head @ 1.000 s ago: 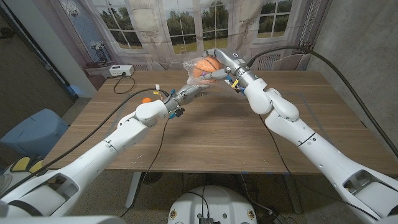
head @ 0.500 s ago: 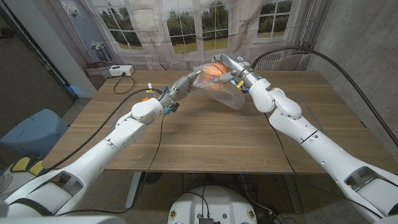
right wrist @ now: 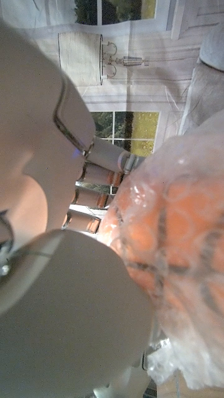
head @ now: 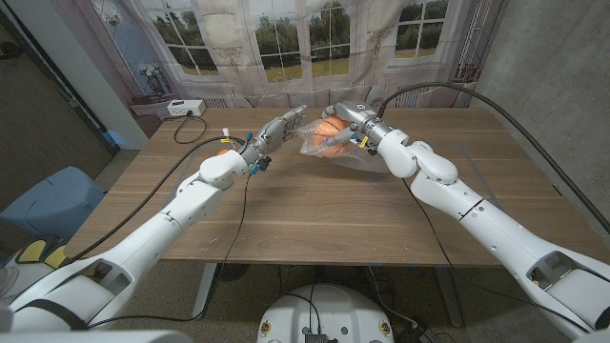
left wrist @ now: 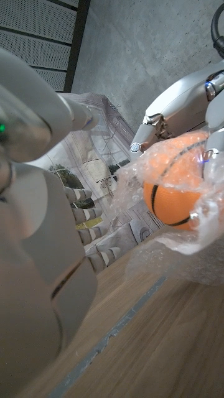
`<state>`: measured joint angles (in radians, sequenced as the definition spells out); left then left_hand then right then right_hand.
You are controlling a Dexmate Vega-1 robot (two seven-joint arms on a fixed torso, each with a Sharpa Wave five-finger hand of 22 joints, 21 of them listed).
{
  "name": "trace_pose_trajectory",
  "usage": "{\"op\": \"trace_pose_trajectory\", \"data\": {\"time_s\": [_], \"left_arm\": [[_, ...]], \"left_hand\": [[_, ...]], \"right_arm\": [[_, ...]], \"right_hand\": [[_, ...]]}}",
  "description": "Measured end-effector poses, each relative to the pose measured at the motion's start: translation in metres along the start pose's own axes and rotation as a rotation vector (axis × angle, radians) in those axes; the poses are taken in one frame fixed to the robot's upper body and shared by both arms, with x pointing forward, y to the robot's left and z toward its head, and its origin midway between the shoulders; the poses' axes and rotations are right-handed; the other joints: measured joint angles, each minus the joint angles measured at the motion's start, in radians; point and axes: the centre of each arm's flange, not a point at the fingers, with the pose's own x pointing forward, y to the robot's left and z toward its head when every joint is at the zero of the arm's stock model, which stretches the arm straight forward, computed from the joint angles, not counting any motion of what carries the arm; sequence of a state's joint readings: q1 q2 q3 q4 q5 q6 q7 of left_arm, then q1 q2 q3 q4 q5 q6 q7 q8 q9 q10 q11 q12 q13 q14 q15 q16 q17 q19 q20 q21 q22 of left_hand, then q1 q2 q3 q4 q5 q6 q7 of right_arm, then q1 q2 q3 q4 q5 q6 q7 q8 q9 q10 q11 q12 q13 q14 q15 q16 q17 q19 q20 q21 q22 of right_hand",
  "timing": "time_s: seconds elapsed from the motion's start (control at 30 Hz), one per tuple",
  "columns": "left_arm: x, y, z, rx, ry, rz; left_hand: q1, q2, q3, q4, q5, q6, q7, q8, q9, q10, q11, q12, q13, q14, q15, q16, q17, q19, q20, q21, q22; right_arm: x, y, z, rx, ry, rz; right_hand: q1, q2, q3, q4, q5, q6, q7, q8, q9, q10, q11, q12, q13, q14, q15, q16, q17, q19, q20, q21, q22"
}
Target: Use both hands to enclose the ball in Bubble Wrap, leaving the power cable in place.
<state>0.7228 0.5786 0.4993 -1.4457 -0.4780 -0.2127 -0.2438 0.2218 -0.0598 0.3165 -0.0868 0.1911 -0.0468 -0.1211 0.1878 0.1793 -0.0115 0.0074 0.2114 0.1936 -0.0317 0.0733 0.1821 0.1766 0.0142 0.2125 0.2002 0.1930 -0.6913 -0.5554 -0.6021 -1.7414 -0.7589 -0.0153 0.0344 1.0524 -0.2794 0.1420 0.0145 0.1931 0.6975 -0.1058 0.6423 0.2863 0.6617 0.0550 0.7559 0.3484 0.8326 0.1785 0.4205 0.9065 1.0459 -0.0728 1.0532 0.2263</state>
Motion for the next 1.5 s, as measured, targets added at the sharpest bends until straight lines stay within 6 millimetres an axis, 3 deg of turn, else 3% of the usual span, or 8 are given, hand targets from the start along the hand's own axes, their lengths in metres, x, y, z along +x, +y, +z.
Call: {"op": "trace_pose_trajectory", "data": {"time_s": [0.8, 0.9, 1.23, 1.3, 1.33, 1.37, 1.4, 1.5], "left_arm": [[0.003, -0.004, 0.011, 0.02, -0.034, 0.006], [0.004, -0.004, 0.011, 0.027, -0.034, 0.004], [0.005, -0.005, 0.013, 0.029, -0.037, 0.0], [0.005, -0.005, 0.013, 0.029, -0.036, 0.0], [0.005, -0.005, 0.013, 0.029, -0.035, 0.0], [0.005, -0.005, 0.013, 0.029, -0.034, -0.001], [0.006, -0.007, 0.017, 0.031, -0.043, -0.006], [0.006, -0.007, 0.017, 0.03, -0.042, -0.007]], "left_hand": [[0.0, 0.0, -0.004, 0.004, 0.006, -0.002, 0.012, 0.0, 0.0, 0.001, 0.009, 0.0, 0.0, 0.0, -0.007, 0.0, 0.0, 0.0, 0.0, 0.004, 0.0], [0.0, 0.0, -0.004, 0.004, 0.006, -0.002, 0.012, 0.0, 0.0, 0.001, 0.009, 0.0, 0.0, 0.0, -0.007, 0.0, 0.0, 0.0, 0.0, 0.004, 0.0], [-0.004, 0.004, -0.004, 0.004, 0.006, -0.002, 0.012, 0.0, 0.0, -0.004, 0.014, 0.0, 0.0, -0.004, -0.011, 0.0, 0.0, 0.0, 0.0, 0.004, 0.0], [-0.004, 0.004, -0.004, 0.004, 0.006, -0.002, 0.012, 0.0, 0.0, -0.004, 0.014, 0.0, 0.0, -0.007, -0.014, 0.0, 0.0, 0.0, 0.0, 0.004, 0.0], [-0.004, 0.004, -0.004, 0.004, 0.006, -0.002, 0.013, 0.0, 0.0, -0.004, 0.014, 0.0, 0.0, -0.007, -0.014, 0.0, 0.0, 0.0, 0.0, 0.004, 0.0], [-0.004, 0.004, -0.004, 0.004, 0.006, -0.006, 0.016, 0.0, 0.0, -0.004, 0.014, 0.0, 0.0, -0.007, -0.014, 0.0, 0.0, 0.0, 0.0, 0.004, 0.0], [-0.004, 0.004, -0.004, 0.004, 0.006, -0.007, 0.018, 0.0, 0.0, -0.004, 0.014, 0.0, 0.0, -0.007, -0.014, 0.0, 0.0, 0.0, 0.0, 0.004, 0.0], [-0.004, 0.004, -0.004, 0.004, 0.006, -0.007, 0.018, 0.0, 0.0, -0.009, 0.02, 0.0, 0.0, -0.007, -0.015, 0.0, 0.0, 0.0, 0.0, 0.004, 0.0]], "right_arm": [[0.002, 0.038, 0.001, -0.006, 0.02, 0.049], [0.004, 0.059, -0.002, 0.003, 0.035, 0.09], [0.005, 0.075, -0.003, 0.005, 0.042, 0.115], [0.005, 0.077, -0.003, 0.005, 0.042, 0.121], [0.006, 0.078, -0.003, 0.004, 0.043, 0.123], [0.006, 0.079, -0.003, 0.004, 0.043, 0.124], [0.006, 0.081, -0.005, 0.014, 0.052, 0.129], [0.006, 0.085, -0.006, 0.02, 0.055, 0.138]], "right_hand": [[-0.008, 0.008, 0.002, 0.002, -0.004, -0.008, 0.008, 0.0, -0.012, 0.0, 0.0, 0.006, 0.0, -0.004, -0.004, -0.041, -0.009, -0.02, 0.02, 0.018, -0.013], [-0.015, 0.015, 0.002, 0.002, -0.004, -0.015, 0.015, -0.001, -0.017, 0.004, 0.004, 0.006, 0.0, -0.004, -0.004, -0.05, -0.013, -0.022, 0.022, 0.024, -0.016], [-0.071, 0.071, 0.013, -0.001, -0.001, -0.048, 0.048, -0.052, -0.037, 0.007, 0.007, -0.038, 0.0, -0.023, -0.034, -0.114, -0.058, -0.049, 0.047, 0.035, -0.047], [-0.071, 0.071, 0.013, -0.001, -0.005, -0.057, 0.057, -0.076, -0.05, 0.007, 0.008, -0.066, 0.0, -0.041, -0.052, -0.144, -0.08, -0.109, 0.072, 0.009, -0.054], [-0.095, 0.095, 0.013, -0.001, -0.005, -0.063, 0.063, -0.093, -0.058, 0.002, 0.012, -0.085, 0.0, -0.056, -0.067, -0.164, -0.095, -0.165, 0.089, -0.015, -0.055], [-0.155, 0.155, 0.015, -0.002, -0.005, -0.067, 0.067, -0.116, -0.07, -0.025, 0.016, -0.111, 0.0, -0.068, -0.088, -0.185, -0.114, -0.257, 0.092, -0.048, -0.058], [-0.183, 0.183, 0.014, -0.002, -0.006, -0.071, 0.071, -0.138, -0.079, -0.057, 0.015, -0.136, 0.0, -0.076, -0.116, -0.204, -0.133, -0.359, 0.073, -0.077, -0.059], [-0.203, 0.203, -0.008, 0.02, -0.007, -0.084, 0.083, -0.192, -0.093, -0.138, 0.016, -0.214, -0.031, -0.133, -0.173, -0.233, -0.182, -0.492, 0.085, -0.145, -0.062]]}}
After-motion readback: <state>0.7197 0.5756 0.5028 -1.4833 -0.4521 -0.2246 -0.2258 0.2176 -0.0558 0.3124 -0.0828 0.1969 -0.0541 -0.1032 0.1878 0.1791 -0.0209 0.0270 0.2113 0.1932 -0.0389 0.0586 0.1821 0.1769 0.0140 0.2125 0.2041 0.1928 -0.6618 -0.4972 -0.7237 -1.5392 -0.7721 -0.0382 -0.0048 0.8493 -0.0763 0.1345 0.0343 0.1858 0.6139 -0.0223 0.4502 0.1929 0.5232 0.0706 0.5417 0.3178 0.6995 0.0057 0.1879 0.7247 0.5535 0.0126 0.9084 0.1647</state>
